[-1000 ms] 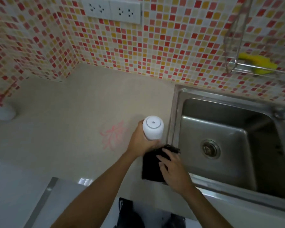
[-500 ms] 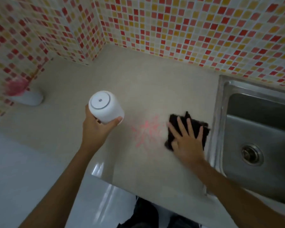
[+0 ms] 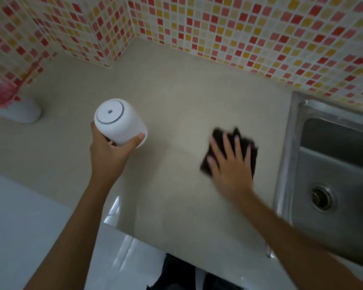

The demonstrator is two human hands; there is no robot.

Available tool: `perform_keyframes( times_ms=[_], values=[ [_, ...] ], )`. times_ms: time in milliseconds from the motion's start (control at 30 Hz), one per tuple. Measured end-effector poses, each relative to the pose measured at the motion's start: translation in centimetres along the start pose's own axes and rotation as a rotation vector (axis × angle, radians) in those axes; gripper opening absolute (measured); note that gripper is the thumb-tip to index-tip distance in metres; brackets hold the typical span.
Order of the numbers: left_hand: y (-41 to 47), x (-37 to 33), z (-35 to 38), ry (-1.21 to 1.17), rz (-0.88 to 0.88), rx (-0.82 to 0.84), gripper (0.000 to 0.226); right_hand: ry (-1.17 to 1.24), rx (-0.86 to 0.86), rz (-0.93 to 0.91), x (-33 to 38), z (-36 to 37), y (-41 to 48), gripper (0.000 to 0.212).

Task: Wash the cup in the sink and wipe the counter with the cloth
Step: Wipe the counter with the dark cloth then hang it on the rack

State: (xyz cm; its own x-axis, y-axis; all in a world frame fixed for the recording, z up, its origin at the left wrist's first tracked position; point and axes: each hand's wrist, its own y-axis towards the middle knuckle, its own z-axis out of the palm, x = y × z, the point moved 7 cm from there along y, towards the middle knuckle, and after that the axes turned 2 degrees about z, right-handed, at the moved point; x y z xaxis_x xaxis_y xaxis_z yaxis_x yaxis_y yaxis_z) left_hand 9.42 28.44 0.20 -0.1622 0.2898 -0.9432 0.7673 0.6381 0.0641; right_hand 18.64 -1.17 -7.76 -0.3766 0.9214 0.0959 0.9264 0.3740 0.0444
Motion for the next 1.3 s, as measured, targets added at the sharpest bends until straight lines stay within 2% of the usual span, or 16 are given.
perform_keyframes(
  times_ms=[67,133,233,333,433,500,567,633,700,800,900,967,1033,1133,1200,1300],
  values=[
    [0.9,-0.2,-0.6,0.005,-0.007,-0.045,0.097,0.016,0.048,-0.103,4.5,0.0,-7.8,0.057],
    [1.9,-0.3,-0.7,0.008,0.0,-0.065,0.097,0.075,0.119,-0.302,10.0,0.1,-12.0,0.062],
    [2.8,-0.4,-0.1,0.03,0.027,-0.039,0.094,0.135,0.145,-0.478,14.5,0.6,-7.2,0.062],
    [3.5,0.0,0.3,0.047,0.048,-0.015,0.094,0.115,0.03,-0.312,11.3,1.3,5.8,0.058],
    [3.8,0.4,0.4,0.04,0.058,0.011,0.093,0.065,0.09,0.003,2.9,1.7,16.0,0.06],
    [4.0,0.2,0.1,0.056,0.074,0.032,0.092,0.098,0.136,0.12,-0.9,2.0,17.8,0.061],
    [4.6,-0.3,-0.5,0.062,0.094,0.045,0.092,0.077,0.108,0.142,-0.9,1.8,15.2,0.061],
    [5.4,-0.9,-1.1,0.075,0.112,0.042,0.092,0.046,0.054,0.103,2.5,1.7,8.9,0.06],
    [6.1,-1.5,-1.2,0.071,0.118,0.036,0.092,0.064,0.067,-0.019,8.1,1.2,0.7,0.06],
    [6.6,-1.7,-0.5,0.064,0.116,0.032,0.091,0.106,0.202,-0.273,15.5,0.8,-8.8,0.065],
    [6.7,-1.7,1.0,0.048,0.125,0.042,0.088,0.105,0.196,-0.371,15.5,1.3,-7.3,0.069],
    [6.6,-1.7,2.3,0.036,0.135,0.063,0.086,0.094,0.099,-0.297,12.3,1.4,-1.6,0.068],
    [6.3,-1.8,3.4,0.024,0.143,0.083,0.086,0.054,0.036,-0.112,7.4,1.4,5.6,0.067],
    [5.7,-2.0,4.5,0.017,0.155,0.118,0.086,0.025,0.102,0.134,-1.3,1.4,14.2,0.067],
    [5.5,-1.9,4.7,0.017,0.163,0.125,0.087,0.049,0.13,0.219,-5.8,1.3,15.9,0.067],
    [5.6,-1.5,4.5,0.024,0.152,0.12,0.089,0.044,0.096,0.274,-7.2,0.9,11.1,0.065]
  ],
)
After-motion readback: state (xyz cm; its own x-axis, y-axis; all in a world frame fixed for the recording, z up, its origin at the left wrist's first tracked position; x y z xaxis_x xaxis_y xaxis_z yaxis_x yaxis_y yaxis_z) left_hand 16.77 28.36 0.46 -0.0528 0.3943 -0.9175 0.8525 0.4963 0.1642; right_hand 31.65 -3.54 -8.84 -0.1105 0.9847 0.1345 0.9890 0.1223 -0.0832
